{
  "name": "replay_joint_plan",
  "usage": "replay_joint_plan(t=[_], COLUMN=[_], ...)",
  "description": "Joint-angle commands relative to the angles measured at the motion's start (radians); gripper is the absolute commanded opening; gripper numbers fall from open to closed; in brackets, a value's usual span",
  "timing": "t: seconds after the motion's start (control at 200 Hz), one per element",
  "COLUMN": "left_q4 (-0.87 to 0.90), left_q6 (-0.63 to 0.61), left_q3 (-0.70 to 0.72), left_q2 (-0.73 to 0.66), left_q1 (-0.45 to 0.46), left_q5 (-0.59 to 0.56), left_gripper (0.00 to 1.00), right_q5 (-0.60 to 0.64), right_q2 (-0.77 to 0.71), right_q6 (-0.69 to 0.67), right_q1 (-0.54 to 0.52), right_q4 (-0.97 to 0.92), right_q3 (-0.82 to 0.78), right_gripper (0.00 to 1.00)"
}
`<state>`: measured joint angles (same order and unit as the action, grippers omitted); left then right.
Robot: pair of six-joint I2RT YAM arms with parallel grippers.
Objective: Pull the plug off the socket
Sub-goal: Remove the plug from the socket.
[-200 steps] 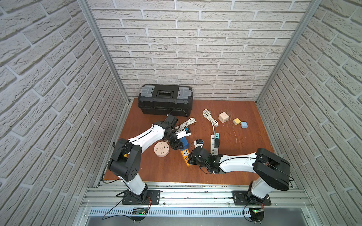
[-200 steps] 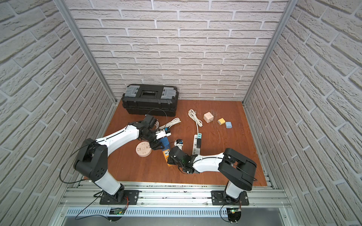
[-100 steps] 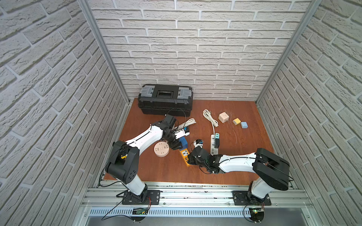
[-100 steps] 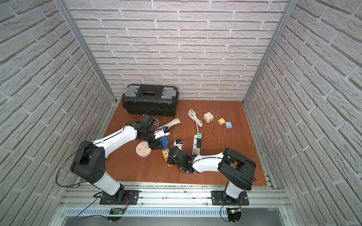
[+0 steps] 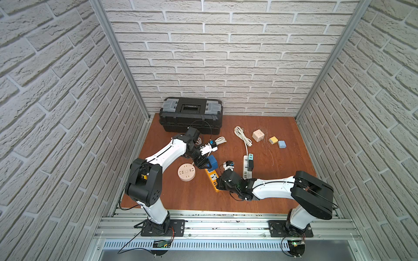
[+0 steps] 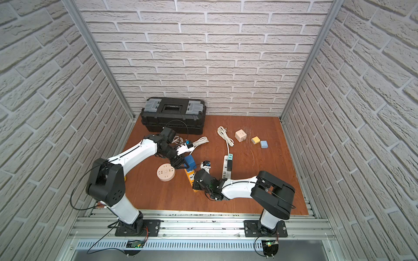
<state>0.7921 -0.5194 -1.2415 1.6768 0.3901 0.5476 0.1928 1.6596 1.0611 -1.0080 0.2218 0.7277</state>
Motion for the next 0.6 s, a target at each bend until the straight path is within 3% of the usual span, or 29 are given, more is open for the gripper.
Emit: replay_joint_plan(t=[0.0,0.305,0.445,0.595], left_q4=[-0.01,-0.006,0.014,0.043], left_q6=[0.018,0.045,0.055,0.074], left_q3=[0.012,0.051,0.048,0.03], left_q2=[-0.051,-0.134,-0.168,-0.184], left_q1=[-0.003,-0.023,-0.037,-0.058], left_q5=[0.002,-0.004,-0.001,0.02], left_gripper=[0.0,0.0,0.0,0.0], right_q5=[0.01,0.009,-0.006,0.061], right_q2=[0.029,-0.005,-0.031,-0.107], right_q6=[-0.034,-0.229,-0.328,-0.413], right_q1=[-0.015,-0.028,-0.039,-0.058], right_q4=[-0.158,-0.234,-0.266,-0.34], right_q3=[-0.014,0.155,0.24,0.277], right_gripper=[0.03,0.12,0.26,0.41])
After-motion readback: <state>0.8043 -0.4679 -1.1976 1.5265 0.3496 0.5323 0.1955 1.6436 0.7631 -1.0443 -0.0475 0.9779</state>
